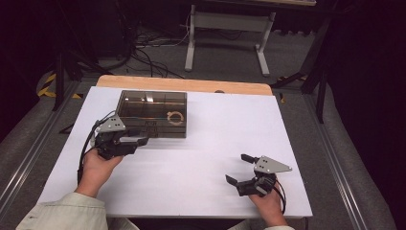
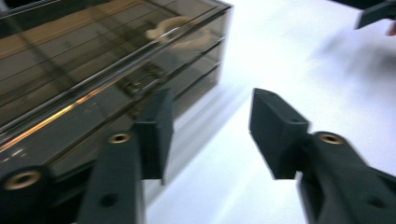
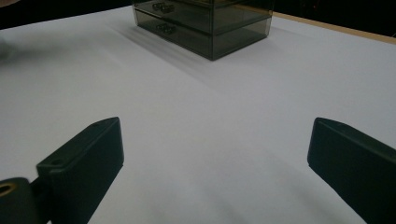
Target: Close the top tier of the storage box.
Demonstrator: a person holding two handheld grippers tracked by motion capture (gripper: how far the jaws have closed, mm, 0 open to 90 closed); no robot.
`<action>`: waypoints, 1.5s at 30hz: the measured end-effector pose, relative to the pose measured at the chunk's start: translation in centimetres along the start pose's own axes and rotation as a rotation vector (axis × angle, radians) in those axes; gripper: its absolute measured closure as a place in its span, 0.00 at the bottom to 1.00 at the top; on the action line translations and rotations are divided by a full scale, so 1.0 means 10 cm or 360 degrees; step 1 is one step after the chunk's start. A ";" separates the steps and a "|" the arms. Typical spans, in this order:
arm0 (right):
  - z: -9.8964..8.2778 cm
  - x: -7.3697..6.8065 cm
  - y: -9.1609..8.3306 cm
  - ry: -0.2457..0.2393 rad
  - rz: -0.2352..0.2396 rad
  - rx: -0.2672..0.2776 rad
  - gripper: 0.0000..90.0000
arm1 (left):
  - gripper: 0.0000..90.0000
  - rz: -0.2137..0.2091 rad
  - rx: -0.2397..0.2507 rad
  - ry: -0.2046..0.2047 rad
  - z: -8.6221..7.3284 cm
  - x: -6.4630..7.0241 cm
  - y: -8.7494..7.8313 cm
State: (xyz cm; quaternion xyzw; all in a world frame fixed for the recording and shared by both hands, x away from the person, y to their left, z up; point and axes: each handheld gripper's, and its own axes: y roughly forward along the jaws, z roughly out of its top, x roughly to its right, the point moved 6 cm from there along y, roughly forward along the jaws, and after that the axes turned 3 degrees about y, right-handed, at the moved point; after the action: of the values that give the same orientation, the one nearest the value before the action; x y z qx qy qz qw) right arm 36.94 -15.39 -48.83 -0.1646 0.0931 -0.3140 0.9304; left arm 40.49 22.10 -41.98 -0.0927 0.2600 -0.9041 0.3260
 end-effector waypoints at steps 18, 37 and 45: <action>0.00 -0.03 0.00 -0.0019 0.0016 -0.0003 0.05 | 0.03 -0.0174 0.0041 0.0061 -0.20 0.48 -0.06; 0.00 -0.06 -0.01 -0.0026 0.0030 -0.0002 0.05 | 0.00 -0.0073 0.0013 0.0153 -0.65 0.54 0.12; 0.00 -0.07 -0.01 -0.0030 0.0036 0.0001 0.04 | 0.00 -0.0032 0.0013 0.0110 -0.80 0.45 0.19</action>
State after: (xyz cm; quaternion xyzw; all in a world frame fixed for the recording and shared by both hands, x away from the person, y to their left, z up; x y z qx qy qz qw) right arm 36.35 -15.05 -48.77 -0.1663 0.0860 -0.3019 0.9348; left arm 35.35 21.22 -49.79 -0.0627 0.2665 -0.9111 0.3081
